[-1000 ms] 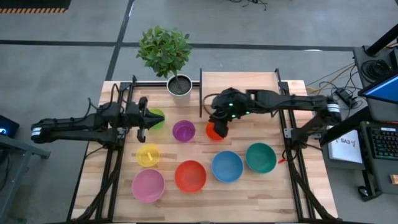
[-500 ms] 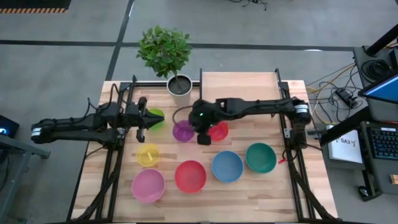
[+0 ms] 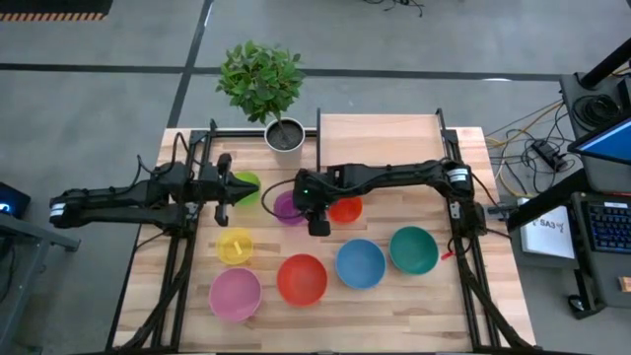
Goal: Place and stack bowls onto a shelf
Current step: Put the top orange bowl on the shelf
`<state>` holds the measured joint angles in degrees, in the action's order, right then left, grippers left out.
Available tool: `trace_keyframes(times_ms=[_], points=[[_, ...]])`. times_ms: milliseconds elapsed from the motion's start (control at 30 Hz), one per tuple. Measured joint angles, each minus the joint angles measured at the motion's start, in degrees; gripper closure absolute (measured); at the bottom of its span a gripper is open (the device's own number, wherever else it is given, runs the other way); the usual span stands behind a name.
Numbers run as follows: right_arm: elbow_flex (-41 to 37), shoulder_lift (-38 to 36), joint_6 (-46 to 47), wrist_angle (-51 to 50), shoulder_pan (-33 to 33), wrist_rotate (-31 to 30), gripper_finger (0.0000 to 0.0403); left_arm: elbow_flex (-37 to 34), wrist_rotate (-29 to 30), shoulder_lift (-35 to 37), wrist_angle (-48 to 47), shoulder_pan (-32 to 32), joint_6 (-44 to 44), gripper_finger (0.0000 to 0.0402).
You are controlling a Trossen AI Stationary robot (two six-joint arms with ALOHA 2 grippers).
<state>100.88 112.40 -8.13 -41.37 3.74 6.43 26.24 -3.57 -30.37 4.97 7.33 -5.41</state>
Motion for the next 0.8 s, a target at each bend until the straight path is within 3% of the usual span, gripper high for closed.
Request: trace_keyframes(times_ms=[200, 300, 567, 800], points=[[0.0, 0.0, 5.8, -13.1, -1.1, -1.0, 0.0244, 0.0, 0.0, -0.1, 0.0, 0.0, 0.2, 0.0402], [-1.1, -0.1, 9.3, -17.2, -2.0, -5.3, 0.0243, 0.0, 0.0, -0.1, 0.0, 0.0, 0.5, 0.0402], [-6.0, -0.1, 15.2, -16.0, -2.6, -8.7, 0.0243, 0.0, 0.0, -0.1, 0.0, 0.0, 0.5, 0.0402], [-12.0, -0.1, 18.4, -9.1, -2.6, -11.6, 0.0246, 0.0, 0.0, -0.1, 0.0, 0.0, 0.5, 0.0402]])
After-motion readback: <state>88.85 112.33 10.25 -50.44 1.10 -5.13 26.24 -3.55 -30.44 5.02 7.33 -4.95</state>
